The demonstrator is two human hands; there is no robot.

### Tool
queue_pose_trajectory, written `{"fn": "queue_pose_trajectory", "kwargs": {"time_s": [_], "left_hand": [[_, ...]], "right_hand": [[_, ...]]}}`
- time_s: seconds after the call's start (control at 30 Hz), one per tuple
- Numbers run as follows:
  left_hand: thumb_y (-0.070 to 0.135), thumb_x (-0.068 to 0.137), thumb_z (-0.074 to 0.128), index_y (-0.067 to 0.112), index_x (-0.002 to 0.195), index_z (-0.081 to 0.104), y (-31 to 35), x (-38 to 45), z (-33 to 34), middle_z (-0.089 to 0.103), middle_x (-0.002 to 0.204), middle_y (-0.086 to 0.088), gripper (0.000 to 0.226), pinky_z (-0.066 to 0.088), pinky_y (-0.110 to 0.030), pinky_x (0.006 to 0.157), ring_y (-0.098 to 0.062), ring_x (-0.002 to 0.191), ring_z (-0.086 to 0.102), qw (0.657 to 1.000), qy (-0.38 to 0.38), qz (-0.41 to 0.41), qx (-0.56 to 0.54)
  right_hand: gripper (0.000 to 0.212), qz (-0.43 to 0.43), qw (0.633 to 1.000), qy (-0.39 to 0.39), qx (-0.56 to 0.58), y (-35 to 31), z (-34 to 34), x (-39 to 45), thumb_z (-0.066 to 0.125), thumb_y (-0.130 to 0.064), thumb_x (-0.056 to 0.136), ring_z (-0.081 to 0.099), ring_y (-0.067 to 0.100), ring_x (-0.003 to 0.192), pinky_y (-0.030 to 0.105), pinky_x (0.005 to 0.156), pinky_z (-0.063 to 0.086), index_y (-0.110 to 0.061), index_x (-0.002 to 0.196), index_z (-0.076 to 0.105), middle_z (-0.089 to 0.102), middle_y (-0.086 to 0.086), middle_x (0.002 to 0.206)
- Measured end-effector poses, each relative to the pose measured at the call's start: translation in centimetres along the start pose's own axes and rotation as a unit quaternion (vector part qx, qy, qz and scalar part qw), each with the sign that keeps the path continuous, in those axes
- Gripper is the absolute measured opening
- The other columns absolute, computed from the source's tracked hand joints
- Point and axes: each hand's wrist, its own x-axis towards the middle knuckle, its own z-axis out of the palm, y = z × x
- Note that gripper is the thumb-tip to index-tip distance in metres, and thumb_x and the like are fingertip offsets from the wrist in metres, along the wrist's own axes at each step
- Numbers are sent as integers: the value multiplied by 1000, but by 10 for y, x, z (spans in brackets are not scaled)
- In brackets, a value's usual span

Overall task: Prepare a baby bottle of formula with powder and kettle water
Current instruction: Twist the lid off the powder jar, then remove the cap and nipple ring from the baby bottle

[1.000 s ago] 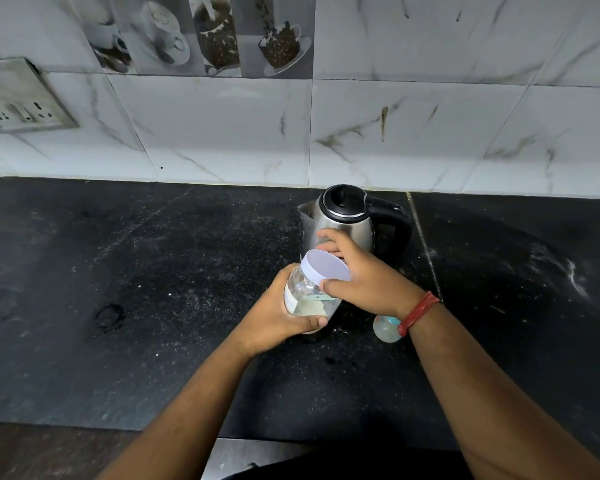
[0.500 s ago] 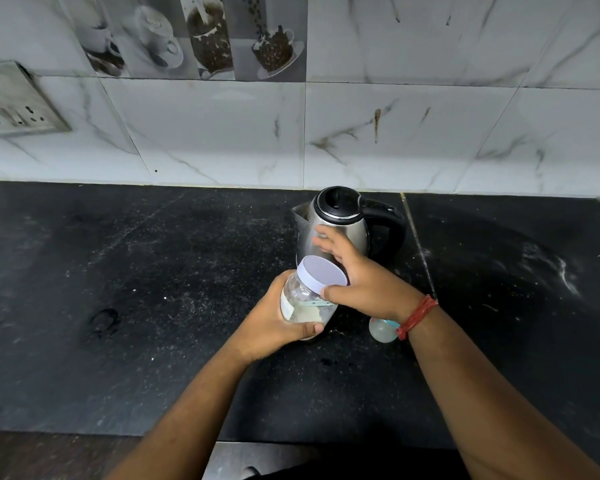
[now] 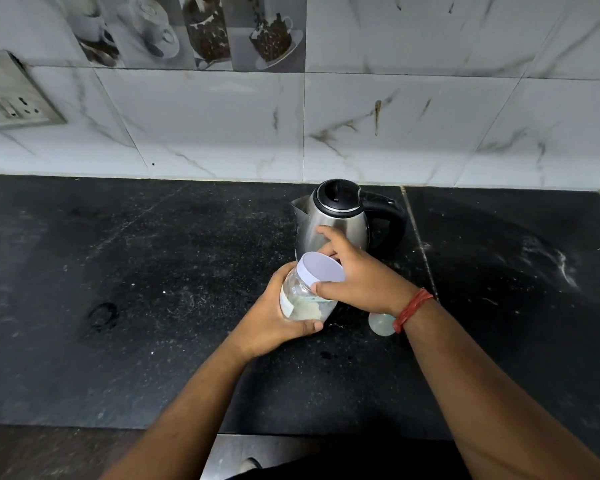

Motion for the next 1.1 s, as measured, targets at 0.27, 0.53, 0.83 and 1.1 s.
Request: {"fn": "queue_pose_trajectory", "kwargs": {"time_s": [0.27,0.53,0.83,1.1], "left_hand": [[42,62,97,50,140,40,-3,4,-8,53,143,-2,97,49,-40,111,-19,133,55,999,26,11,26],[34,61,97,49,136,38,-20,0,-21,39,143,10,96,37,-7,105,14,129,44,989,140,11,46],[7,67,94,40,131,41,-52,-13,-35,59,132,10,89,44,-7,95,9,118,58,980,190,-44,44],[0,73,90,29,138,32,-68,-23,-35,52,133,17,91,36,3,91,24,111,51,980,176,-75,54]], "right_hand": [[85,-68,989,21,128,-4,-9,-1,66,-16,71,52,8,124,33,110,43,-36,149,39,50,-13,129],[69,-32,983,155,96,5,4,8,72,-38,72,46,10,134,32,116,39,-32,138,53,41,-12,138],[46,32,983,181,-16,55,95,5,85,-23,75,46,11,94,13,77,32,-13,95,45,43,1,115],[48,89,985,105,-107,89,124,7,82,-29,82,61,27,111,32,88,49,-1,110,55,36,4,148]]}}
